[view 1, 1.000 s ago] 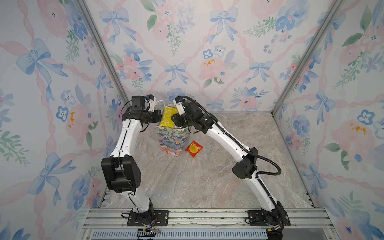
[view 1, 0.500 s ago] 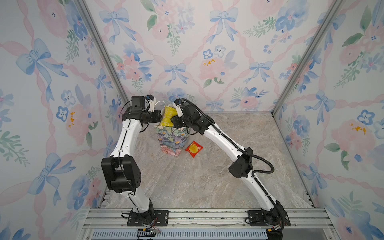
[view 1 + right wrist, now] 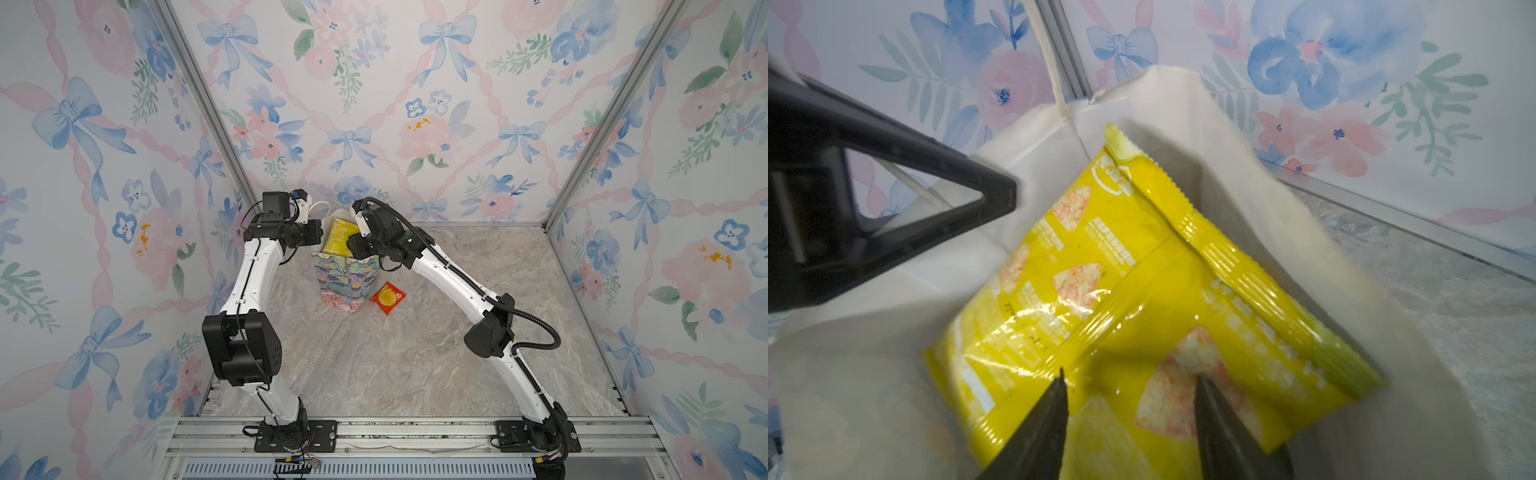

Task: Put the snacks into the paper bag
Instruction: 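Open the right gripper and raise it out of the gift bag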

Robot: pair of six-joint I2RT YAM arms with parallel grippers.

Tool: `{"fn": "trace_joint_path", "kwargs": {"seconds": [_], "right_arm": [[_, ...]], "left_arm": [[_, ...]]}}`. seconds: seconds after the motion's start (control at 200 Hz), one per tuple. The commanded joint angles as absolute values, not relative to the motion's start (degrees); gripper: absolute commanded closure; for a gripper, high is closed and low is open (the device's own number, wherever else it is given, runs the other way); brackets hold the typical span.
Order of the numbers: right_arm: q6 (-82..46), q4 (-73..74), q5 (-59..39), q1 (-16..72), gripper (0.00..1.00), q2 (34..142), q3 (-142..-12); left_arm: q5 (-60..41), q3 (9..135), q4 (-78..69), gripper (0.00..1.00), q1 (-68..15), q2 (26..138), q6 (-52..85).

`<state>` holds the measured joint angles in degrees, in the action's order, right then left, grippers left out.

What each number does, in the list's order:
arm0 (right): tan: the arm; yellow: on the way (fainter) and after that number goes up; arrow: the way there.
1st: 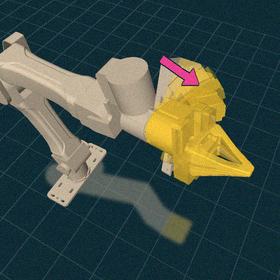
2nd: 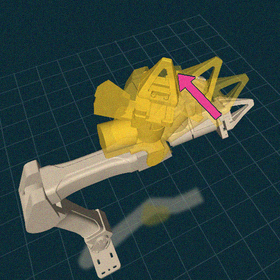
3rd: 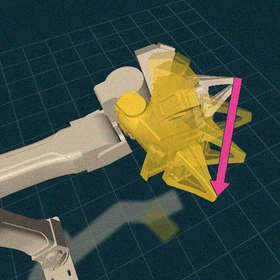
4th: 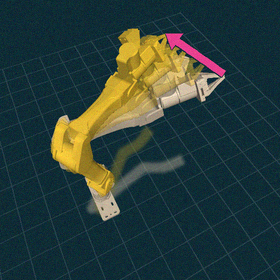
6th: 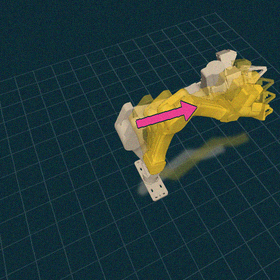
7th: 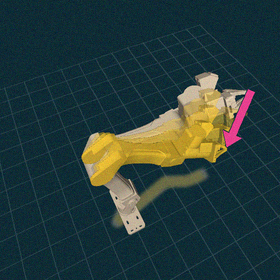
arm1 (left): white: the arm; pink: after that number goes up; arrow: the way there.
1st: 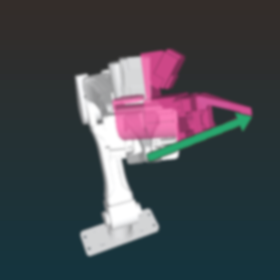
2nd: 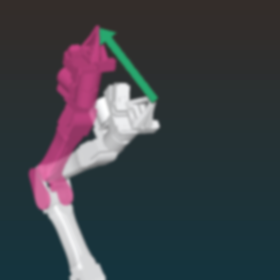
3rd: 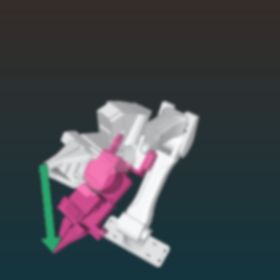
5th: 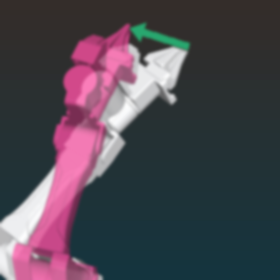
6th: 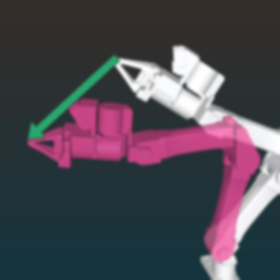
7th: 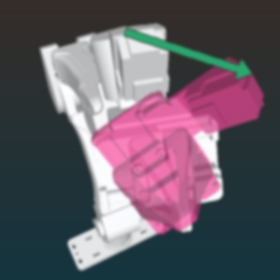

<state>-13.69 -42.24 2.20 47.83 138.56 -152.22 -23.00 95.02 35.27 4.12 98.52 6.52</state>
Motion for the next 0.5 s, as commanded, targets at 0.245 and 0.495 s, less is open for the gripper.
{"fn": "trace_joint_path", "kwargs": {"seconds": [0.245, 0.495], "right_arm": [[-12.74, -39.11, 0.00, 48.69, 0.32, 123.49, -147.97], [-15.47, -32.03, 1.30, 47.47, 0.26, 107.55, -122.32]], "left_arm": [[-23.38, 94.40, 36.91, 1.00, 4.66, 99.86, 6.78], [-23.47, 94.48, 36.96, 1.00, 4.68, 99.76, 6.86]]}}
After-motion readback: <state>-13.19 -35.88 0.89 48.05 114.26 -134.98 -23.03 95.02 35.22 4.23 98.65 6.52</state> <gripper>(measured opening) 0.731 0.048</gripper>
